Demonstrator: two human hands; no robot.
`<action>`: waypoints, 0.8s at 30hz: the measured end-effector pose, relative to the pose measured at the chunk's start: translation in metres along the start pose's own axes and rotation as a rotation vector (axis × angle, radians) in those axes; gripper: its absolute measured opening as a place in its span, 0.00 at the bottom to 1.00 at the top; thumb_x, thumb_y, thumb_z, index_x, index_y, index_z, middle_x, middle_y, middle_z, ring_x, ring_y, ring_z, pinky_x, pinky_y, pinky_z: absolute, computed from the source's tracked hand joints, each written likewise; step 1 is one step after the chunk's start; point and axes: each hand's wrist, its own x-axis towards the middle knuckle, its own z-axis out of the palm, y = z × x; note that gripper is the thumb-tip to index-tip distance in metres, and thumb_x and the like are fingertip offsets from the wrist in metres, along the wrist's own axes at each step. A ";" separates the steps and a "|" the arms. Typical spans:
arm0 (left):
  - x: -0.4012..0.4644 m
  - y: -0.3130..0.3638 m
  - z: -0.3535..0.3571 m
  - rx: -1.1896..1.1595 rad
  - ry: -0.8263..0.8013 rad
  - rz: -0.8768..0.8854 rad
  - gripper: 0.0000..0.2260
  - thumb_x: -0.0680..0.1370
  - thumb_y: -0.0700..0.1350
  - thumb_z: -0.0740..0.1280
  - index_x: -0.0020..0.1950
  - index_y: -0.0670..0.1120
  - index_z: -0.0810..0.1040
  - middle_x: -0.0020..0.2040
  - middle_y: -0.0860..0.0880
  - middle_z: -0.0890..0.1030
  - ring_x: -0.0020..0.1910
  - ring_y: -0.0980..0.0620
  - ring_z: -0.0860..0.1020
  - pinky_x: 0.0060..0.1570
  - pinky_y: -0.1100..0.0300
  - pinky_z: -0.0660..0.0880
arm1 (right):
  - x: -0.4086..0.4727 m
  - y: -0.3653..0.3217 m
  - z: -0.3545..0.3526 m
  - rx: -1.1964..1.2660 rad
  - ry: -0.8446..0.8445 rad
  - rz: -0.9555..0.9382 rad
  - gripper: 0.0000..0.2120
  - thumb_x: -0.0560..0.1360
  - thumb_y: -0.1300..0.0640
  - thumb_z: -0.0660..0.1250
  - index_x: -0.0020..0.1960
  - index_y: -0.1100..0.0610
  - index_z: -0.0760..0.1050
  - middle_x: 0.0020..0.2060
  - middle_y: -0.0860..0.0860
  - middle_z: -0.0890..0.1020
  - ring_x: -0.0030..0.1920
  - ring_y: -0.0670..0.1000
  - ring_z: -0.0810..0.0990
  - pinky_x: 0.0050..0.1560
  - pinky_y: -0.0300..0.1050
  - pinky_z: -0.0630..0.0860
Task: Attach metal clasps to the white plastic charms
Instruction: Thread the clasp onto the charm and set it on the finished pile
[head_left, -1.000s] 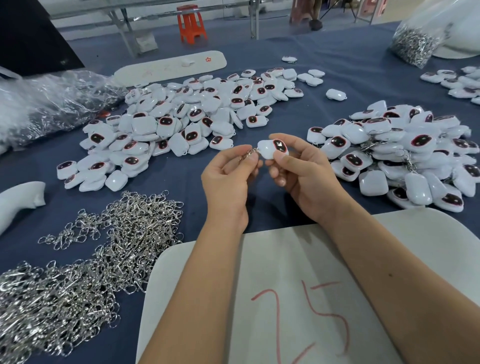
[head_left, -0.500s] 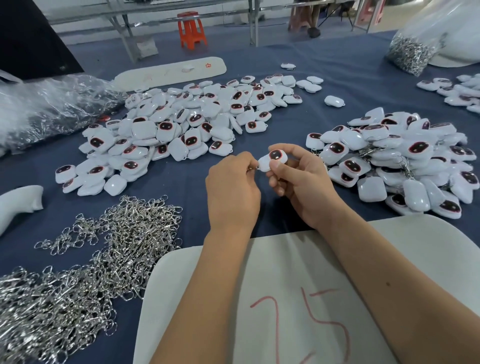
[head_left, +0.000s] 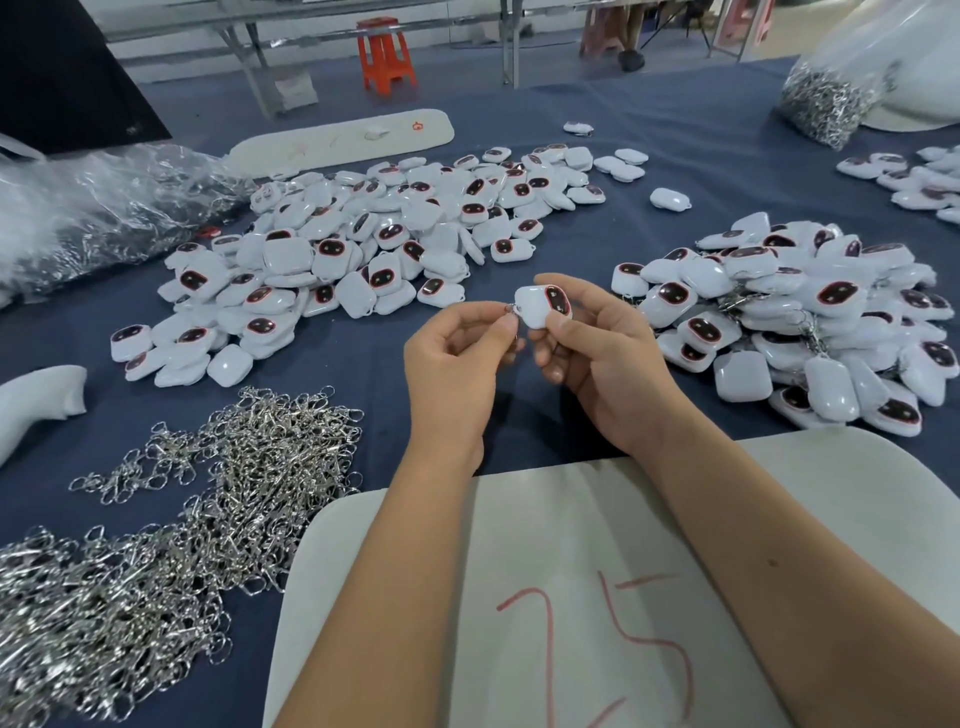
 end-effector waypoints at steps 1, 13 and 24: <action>-0.001 0.000 0.000 0.006 0.005 0.012 0.06 0.78 0.34 0.72 0.45 0.45 0.85 0.39 0.47 0.86 0.38 0.53 0.82 0.42 0.61 0.79 | 0.000 0.000 0.000 0.002 0.005 0.004 0.16 0.83 0.70 0.61 0.68 0.62 0.75 0.39 0.55 0.82 0.34 0.51 0.78 0.32 0.40 0.72; 0.005 -0.006 0.000 0.162 0.080 0.139 0.06 0.74 0.40 0.73 0.39 0.49 0.82 0.33 0.53 0.80 0.34 0.55 0.75 0.37 0.64 0.74 | 0.001 0.000 -0.001 0.006 0.027 0.038 0.12 0.82 0.68 0.64 0.64 0.63 0.77 0.39 0.57 0.83 0.31 0.49 0.78 0.29 0.38 0.71; 0.001 -0.005 -0.005 0.774 0.020 0.457 0.06 0.74 0.38 0.70 0.39 0.47 0.77 0.34 0.53 0.79 0.35 0.51 0.77 0.39 0.54 0.75 | -0.002 0.002 -0.001 -0.089 0.060 -0.027 0.10 0.82 0.66 0.66 0.63 0.64 0.77 0.36 0.55 0.81 0.30 0.49 0.76 0.28 0.39 0.69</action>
